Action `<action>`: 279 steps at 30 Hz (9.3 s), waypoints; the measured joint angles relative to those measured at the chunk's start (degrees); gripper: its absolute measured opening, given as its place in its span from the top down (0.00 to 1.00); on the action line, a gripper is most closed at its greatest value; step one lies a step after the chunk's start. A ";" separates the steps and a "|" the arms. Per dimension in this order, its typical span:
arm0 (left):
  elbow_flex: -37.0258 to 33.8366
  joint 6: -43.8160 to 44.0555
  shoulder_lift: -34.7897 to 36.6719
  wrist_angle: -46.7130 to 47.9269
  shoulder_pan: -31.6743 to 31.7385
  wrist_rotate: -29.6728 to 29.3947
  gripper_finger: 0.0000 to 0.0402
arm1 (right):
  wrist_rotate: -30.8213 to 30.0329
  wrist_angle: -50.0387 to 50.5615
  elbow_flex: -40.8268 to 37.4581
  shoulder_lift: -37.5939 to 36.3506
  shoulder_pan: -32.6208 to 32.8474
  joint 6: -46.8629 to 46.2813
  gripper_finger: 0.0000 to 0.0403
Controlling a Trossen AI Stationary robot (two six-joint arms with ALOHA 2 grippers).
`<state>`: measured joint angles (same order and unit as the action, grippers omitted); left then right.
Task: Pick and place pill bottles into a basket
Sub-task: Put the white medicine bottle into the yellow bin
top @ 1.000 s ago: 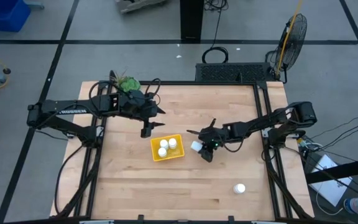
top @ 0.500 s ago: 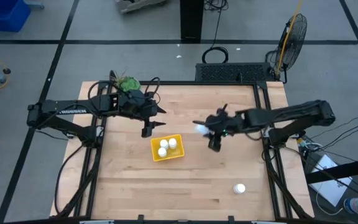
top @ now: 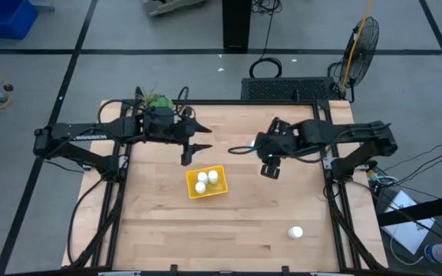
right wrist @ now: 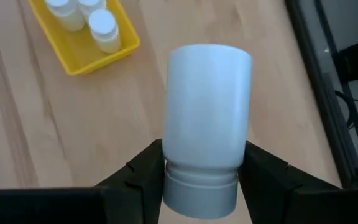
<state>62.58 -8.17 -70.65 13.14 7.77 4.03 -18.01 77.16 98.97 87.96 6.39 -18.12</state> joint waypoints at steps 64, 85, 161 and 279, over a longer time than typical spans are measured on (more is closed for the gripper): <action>0.03 1.33 -22.06 -40.42 -0.35 17.17 0.40 | 1.93 -9.37 5.34 2.58 1.95 5.35 0.61; -0.03 -3.66 -22.06 -44.65 0.64 25.71 0.57 | -2.71 -11.80 5.34 2.24 3.22 5.45 0.61; -13.48 17.51 -21.03 -102.53 12.67 33.44 0.57 | 15.57 -134.51 -42.57 -4.63 -9.81 31.42 0.49; -13.54 17.92 -21.04 -101.08 14.09 36.69 0.57 | 23.69 -119.51 -31.29 -2.07 -13.92 37.87 0.60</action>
<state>49.04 9.75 -91.70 -87.94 21.86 40.72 5.68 -42.35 67.68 85.89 -7.53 19.74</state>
